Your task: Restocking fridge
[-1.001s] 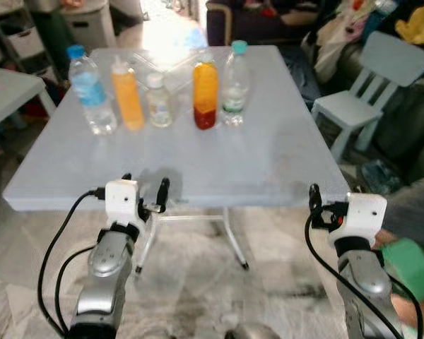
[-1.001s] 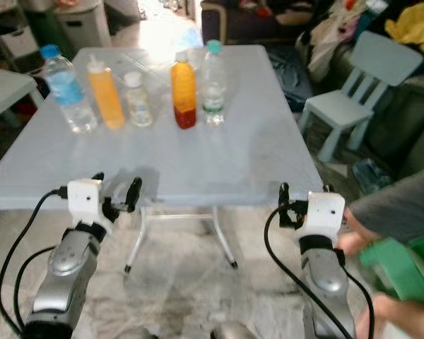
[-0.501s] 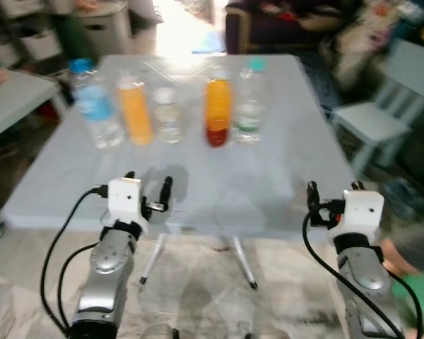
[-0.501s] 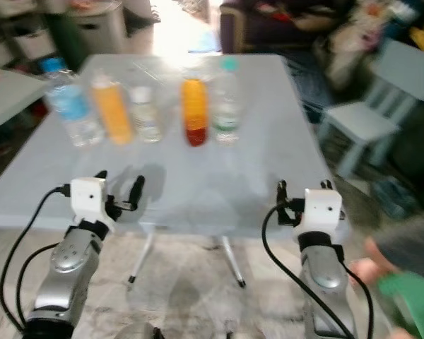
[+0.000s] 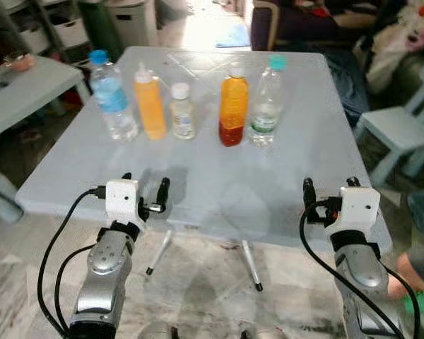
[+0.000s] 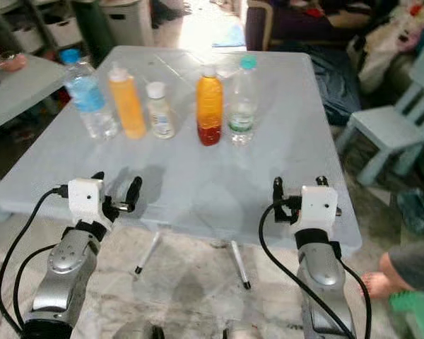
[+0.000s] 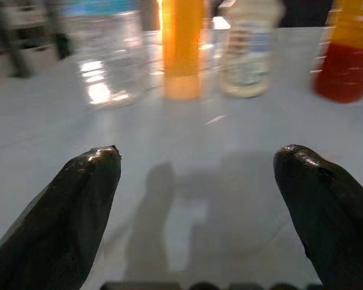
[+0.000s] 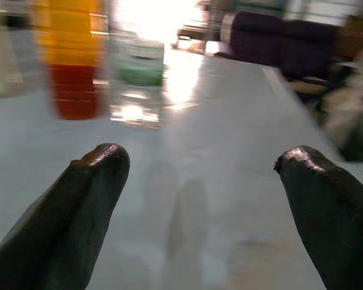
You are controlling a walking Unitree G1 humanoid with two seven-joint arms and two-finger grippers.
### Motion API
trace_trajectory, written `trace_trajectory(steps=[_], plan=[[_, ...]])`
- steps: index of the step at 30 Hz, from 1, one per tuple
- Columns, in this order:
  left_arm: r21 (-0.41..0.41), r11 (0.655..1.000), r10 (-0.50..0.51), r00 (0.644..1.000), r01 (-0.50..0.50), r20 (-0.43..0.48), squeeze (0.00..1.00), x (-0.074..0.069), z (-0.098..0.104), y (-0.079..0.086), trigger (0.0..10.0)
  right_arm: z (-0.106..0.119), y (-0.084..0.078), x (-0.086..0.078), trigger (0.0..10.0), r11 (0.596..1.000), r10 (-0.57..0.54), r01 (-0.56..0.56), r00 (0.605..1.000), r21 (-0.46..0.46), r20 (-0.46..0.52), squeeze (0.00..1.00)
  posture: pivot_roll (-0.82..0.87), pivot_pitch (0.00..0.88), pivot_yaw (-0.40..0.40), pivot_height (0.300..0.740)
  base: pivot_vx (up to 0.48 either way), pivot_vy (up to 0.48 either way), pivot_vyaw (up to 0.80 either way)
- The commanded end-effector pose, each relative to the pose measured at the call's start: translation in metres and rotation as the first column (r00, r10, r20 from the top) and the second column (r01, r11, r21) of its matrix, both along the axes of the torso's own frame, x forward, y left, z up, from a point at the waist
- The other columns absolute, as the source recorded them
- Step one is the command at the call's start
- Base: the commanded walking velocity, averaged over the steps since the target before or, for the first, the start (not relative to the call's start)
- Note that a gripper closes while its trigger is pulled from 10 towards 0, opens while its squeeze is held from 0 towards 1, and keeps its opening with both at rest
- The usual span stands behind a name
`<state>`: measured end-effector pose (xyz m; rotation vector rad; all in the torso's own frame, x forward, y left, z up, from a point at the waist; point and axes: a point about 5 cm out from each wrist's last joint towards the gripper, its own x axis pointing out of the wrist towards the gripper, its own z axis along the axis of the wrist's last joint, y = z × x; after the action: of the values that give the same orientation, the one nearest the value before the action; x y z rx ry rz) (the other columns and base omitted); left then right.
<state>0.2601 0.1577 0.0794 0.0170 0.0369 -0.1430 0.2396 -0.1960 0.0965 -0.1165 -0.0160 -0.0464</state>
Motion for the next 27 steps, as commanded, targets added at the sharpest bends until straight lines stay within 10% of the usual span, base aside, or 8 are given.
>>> trace_trajectory(steps=[1,27], plan=[[0.018,1.000,0.014,1.000,-0.014,0.001,0.00,0.000,0.001,0.004,10.0,0.003,0.003,0.001,10.0,1.000,0.015,-0.015,1.000,0.002,0.016,0.00,-0.12,0.043,0.023,0.740,0.000,0.000,0.64],[0.034,0.999,0.021,1.000,-0.022,0.006,0.00,-0.002,0.004,0.009,10.0,0.044,0.003,0.028,10.0,0.987,0.102,-0.078,0.981,-0.142,0.165,0.00,-0.10,0.070,0.037,0.740,0.000,0.000,0.04]])
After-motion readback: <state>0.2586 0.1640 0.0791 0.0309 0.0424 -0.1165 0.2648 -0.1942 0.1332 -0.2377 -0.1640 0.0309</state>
